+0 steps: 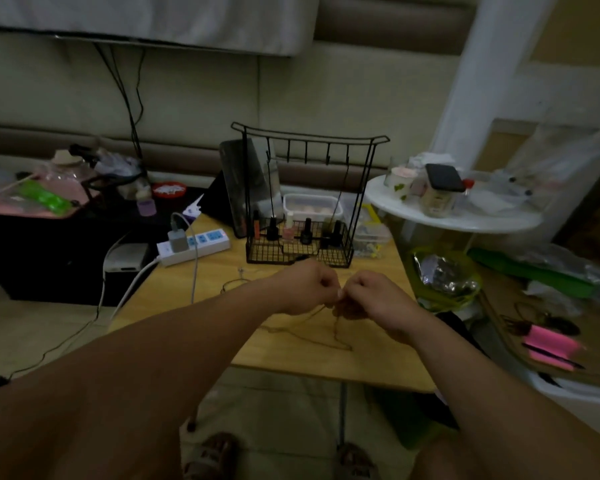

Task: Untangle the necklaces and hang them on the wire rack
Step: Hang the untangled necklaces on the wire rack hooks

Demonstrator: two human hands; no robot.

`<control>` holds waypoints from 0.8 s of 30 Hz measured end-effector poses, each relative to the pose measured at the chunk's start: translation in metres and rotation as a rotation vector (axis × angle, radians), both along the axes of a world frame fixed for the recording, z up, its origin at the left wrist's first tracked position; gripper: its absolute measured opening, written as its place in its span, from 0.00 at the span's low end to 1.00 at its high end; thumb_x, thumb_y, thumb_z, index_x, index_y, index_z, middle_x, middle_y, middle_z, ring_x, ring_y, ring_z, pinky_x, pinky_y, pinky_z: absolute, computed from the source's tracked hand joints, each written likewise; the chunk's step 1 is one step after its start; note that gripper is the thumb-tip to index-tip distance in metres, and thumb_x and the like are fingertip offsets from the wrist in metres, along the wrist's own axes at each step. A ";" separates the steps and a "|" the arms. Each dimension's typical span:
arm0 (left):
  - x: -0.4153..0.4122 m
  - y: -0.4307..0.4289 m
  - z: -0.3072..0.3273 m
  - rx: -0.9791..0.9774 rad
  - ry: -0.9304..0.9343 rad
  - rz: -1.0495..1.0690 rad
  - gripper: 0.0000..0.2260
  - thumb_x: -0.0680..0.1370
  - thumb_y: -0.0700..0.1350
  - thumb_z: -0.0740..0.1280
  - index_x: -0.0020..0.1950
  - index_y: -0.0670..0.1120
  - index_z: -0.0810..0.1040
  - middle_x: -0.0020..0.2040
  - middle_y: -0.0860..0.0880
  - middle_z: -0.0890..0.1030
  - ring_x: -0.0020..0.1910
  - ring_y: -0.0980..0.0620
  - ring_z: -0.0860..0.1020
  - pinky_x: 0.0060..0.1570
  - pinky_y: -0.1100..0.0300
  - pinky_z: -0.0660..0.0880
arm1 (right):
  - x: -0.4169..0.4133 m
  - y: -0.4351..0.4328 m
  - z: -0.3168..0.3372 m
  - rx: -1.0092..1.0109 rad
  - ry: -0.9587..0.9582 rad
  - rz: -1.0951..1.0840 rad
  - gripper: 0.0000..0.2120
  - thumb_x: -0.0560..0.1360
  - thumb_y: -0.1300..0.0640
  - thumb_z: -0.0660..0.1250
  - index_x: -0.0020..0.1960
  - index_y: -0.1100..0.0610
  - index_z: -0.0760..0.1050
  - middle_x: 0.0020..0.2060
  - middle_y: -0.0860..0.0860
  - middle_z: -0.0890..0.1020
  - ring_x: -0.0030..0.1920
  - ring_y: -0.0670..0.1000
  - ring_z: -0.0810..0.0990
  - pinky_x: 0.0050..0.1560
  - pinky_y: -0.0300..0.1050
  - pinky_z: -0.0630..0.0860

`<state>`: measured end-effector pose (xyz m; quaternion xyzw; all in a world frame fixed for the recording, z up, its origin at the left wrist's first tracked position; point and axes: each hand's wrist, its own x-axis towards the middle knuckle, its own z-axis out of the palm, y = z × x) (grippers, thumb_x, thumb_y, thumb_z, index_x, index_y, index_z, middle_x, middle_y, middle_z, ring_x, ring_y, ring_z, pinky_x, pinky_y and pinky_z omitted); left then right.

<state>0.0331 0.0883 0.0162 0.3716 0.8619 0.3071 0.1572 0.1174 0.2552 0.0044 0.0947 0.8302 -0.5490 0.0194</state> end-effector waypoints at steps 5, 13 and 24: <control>-0.010 -0.012 0.034 0.198 -0.064 0.092 0.07 0.83 0.48 0.68 0.47 0.48 0.82 0.45 0.47 0.82 0.44 0.51 0.79 0.48 0.51 0.78 | -0.015 -0.020 0.015 -0.487 0.016 -0.040 0.13 0.85 0.56 0.59 0.57 0.62 0.79 0.35 0.57 0.80 0.43 0.61 0.85 0.57 0.59 0.77; -0.049 -0.063 0.081 0.696 -0.604 0.265 0.10 0.84 0.45 0.60 0.43 0.47 0.72 0.32 0.51 0.70 0.32 0.51 0.72 0.45 0.53 0.76 | -0.040 0.004 0.078 -0.342 0.066 0.088 0.08 0.81 0.58 0.68 0.43 0.55 0.79 0.33 0.50 0.74 0.36 0.51 0.76 0.53 0.56 0.77; -0.048 -0.064 0.113 0.103 -0.160 0.027 0.11 0.83 0.53 0.67 0.56 0.47 0.83 0.41 0.50 0.80 0.35 0.60 0.77 0.36 0.65 0.74 | -0.059 -0.006 0.131 -0.101 0.155 0.084 0.07 0.81 0.54 0.70 0.54 0.57 0.81 0.33 0.48 0.73 0.32 0.47 0.73 0.36 0.43 0.77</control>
